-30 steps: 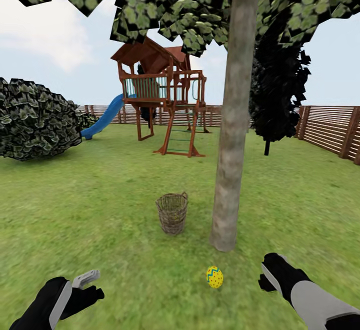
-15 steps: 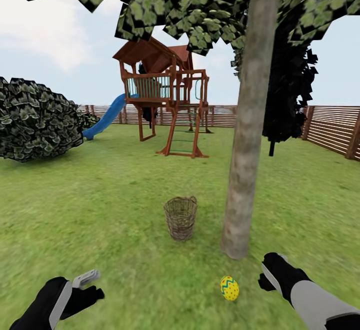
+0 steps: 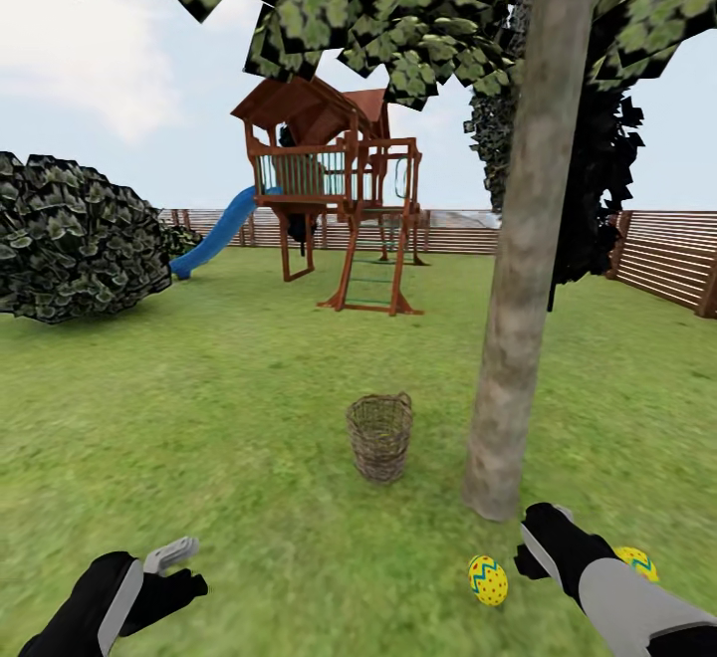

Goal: Take the three Easter eggs out of the wicker basket on the lawn in the garden, then place them on the lawn next to a single tree (choose any tree) so that all three eggs are next to the same tree and none are left in the basket.

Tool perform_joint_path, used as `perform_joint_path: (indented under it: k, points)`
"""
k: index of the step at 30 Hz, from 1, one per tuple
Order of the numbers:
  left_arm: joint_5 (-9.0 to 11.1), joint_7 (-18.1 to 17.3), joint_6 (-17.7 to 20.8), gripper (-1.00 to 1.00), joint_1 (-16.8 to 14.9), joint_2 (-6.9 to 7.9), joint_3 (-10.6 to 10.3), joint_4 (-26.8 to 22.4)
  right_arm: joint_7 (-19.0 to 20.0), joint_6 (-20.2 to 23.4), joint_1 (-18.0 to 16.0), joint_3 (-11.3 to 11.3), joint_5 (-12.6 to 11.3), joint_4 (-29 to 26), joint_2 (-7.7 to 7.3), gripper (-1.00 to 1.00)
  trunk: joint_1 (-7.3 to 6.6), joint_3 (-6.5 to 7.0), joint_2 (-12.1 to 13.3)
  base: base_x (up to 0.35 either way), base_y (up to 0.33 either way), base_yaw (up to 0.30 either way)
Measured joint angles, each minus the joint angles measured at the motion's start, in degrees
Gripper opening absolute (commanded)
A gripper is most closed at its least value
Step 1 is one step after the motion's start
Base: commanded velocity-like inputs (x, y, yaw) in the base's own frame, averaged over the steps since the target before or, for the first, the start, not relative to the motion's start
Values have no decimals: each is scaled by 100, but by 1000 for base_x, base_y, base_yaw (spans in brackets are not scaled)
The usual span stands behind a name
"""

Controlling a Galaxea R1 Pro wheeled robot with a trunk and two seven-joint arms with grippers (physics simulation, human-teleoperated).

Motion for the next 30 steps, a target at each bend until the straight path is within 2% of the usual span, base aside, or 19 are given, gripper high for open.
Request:
perform_joint_path:
  k: [16, 30]
  points:
    - [0, 0, -7, 100, 0, 0, -8, 0, -6, 0, 0, 0, 0, 9, 18, 100, -1, 0, 0, 22, 337, 0]
    - [0, 0, -16, 100, 0, 0, 1, -5, -9, -1, 0, 0, 0, 8, 6, 100, -2, 0, 0, 162, 316, 0]
